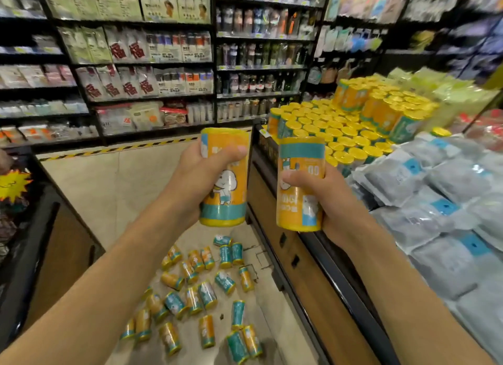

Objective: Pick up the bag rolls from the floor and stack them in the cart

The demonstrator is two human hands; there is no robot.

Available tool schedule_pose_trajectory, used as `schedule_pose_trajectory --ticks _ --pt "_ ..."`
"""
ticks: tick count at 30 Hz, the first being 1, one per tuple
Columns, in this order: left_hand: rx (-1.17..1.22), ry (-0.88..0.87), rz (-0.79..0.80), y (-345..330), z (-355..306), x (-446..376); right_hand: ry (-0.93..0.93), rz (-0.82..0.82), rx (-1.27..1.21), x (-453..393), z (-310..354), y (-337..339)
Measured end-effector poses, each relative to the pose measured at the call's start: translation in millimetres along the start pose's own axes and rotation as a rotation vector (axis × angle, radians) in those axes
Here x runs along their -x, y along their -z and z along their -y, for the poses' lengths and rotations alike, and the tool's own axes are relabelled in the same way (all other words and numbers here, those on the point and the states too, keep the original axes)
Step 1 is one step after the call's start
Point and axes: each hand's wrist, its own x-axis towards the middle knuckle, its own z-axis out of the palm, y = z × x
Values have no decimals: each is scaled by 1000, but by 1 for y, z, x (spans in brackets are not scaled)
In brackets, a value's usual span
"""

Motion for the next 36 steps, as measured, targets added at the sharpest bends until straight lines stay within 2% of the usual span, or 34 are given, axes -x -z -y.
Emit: schedule_pose_trajectory --ticks 7,15,23,29,36 --pt "50 2 395 -56 4 -3 16 -359 24 69 1 32" --pt "78 201 849 -140 25 58 -19 -889 -18 217 -13 24" --pt "61 331 1291 -217 33 202 -23 -1421 -74 392 -19 -12" --pt "36 374 1576 -251 33 330 -16 -1707 -82 512 -23 -44" --pt "56 462 1814 -270 35 490 -26 -1949 -98 660 -40 -80"
